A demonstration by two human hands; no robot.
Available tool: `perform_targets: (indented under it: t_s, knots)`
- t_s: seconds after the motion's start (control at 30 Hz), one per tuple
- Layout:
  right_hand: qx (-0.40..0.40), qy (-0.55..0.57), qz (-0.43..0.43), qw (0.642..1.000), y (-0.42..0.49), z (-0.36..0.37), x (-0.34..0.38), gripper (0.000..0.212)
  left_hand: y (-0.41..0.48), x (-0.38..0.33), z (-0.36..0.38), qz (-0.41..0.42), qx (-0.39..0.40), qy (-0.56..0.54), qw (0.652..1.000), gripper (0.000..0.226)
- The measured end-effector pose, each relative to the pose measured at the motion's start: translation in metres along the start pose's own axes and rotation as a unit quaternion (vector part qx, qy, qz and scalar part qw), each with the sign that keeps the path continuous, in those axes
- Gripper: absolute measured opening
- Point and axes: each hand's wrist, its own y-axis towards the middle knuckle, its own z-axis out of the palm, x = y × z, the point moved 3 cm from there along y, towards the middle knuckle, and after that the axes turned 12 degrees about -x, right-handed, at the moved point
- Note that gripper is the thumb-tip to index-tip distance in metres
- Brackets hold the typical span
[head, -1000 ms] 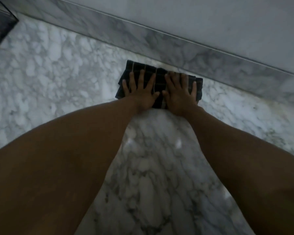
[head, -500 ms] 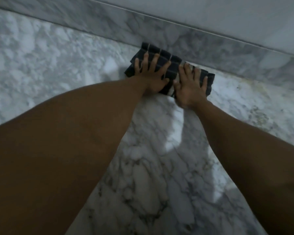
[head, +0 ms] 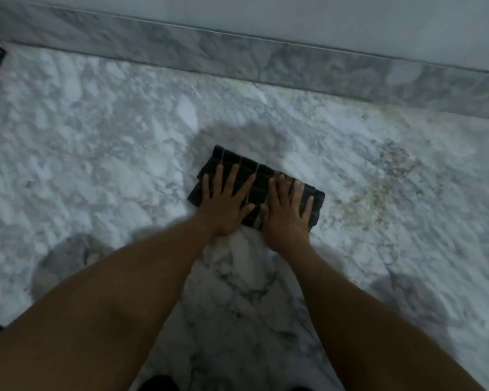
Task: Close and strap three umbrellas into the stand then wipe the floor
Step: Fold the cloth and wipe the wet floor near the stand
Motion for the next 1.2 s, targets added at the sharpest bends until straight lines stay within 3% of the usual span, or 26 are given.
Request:
perform_targets:
  t_s: [0.27, 0.53, 0.77, 1.2]
  knots:
    - [-0.006, -0.008, -0.034, 0.999, -0.107, 0.004, 0.005, 0.058, -0.114, -0.014, 0.027, -0.025, -0.006, -0.004, 1.000, 0.072]
    - [0.054, -0.025, -0.042, 0.997, -0.154, -0.004, -0.031, 0.059, -0.150, -0.059, 0.033, -0.029, 0.083, -0.009, 0.996, 0.073]
    - [0.061, -0.049, -0.015, 0.997, -0.123, -0.028, -0.086, 0.058, -0.109, -0.114, 0.032, -0.027, 0.103, -0.060, 0.993, 0.072]
    - [0.025, -0.046, -0.043, 0.998, 0.046, -0.055, -0.141, 0.058, 0.062, -0.144, -0.001, -0.061, 0.095, -0.065, 0.991, 0.078]
